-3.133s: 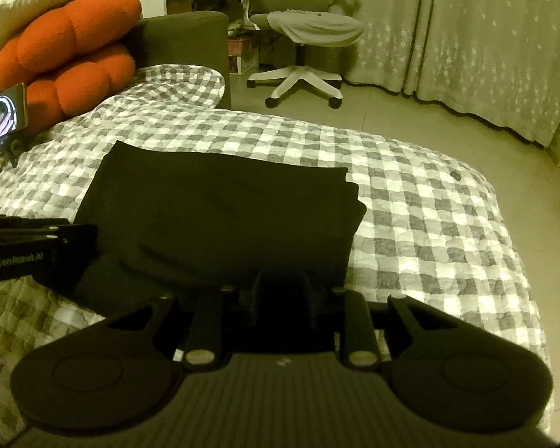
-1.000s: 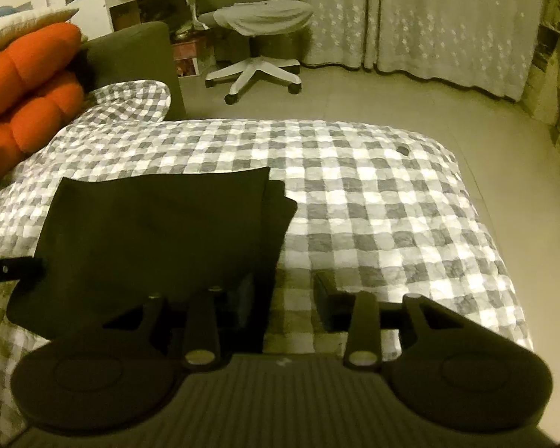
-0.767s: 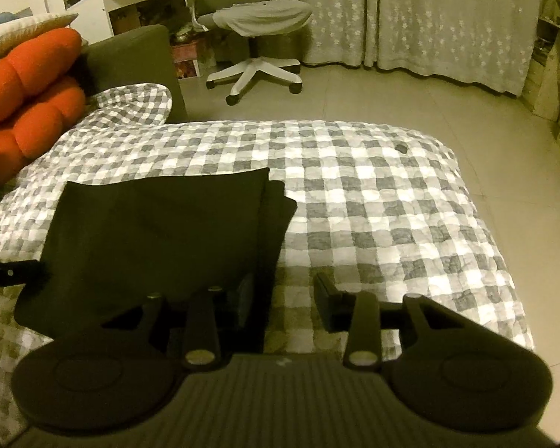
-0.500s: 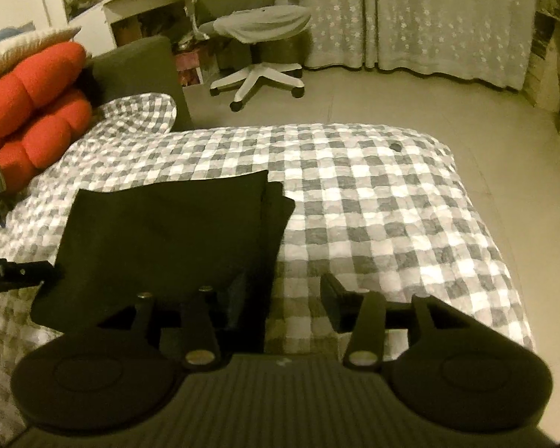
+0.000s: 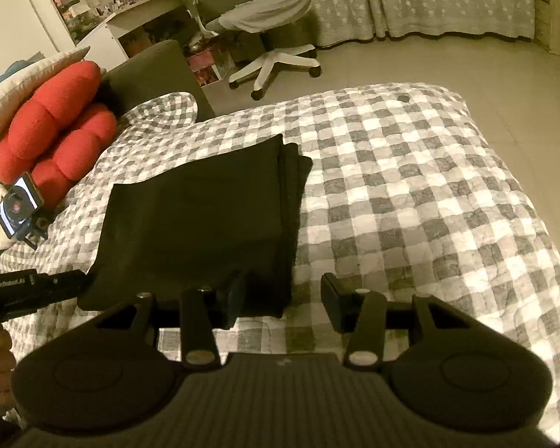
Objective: Fold clothes
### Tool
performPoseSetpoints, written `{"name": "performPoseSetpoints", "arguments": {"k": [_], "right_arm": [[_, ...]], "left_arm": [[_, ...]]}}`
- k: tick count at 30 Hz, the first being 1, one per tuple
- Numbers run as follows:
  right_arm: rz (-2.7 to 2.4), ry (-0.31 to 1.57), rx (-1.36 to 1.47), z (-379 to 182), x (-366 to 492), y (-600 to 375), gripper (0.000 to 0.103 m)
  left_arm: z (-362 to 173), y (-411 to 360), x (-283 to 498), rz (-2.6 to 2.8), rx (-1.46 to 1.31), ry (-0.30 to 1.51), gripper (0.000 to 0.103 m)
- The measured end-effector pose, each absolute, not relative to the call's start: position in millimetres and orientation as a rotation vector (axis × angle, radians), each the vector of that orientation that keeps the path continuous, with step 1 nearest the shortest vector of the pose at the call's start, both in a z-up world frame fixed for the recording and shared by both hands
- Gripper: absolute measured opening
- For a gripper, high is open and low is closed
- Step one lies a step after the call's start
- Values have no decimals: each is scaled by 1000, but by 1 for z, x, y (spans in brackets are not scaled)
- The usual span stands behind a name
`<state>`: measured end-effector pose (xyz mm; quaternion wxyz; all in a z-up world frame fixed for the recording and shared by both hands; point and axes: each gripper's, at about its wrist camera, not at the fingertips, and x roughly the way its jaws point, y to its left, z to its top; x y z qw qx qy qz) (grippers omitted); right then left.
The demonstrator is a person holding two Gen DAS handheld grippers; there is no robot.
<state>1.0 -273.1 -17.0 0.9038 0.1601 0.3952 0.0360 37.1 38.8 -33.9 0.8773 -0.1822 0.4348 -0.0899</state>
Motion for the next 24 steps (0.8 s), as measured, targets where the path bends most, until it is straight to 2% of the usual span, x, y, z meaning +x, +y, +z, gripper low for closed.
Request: {"name": "performPoseSetpoints", "arguments": {"k": [10, 11, 12, 15, 21, 24], "right_arm": [[137, 727, 314, -11, -2, -262, 49], [137, 729, 296, -12, -1, -258, 46], [138, 731, 278, -13, 0, -254, 36], [150, 741, 253, -16, 2, -245, 24], [190, 777, 191, -24, 6, -226, 22], [171, 795, 166, -28, 8, -225, 16]], "left_arm": [[-28, 34, 26, -287, -382, 878, 41], [-26, 30, 24, -307, -369, 864, 41], [-24, 26, 21, -328, -353, 848, 41], [-22, 14, 16, -371, -311, 810, 42], [-37, -4, 18, -375, -241, 832, 41], [-37, -9, 16, -369, -187, 827, 41]]}}
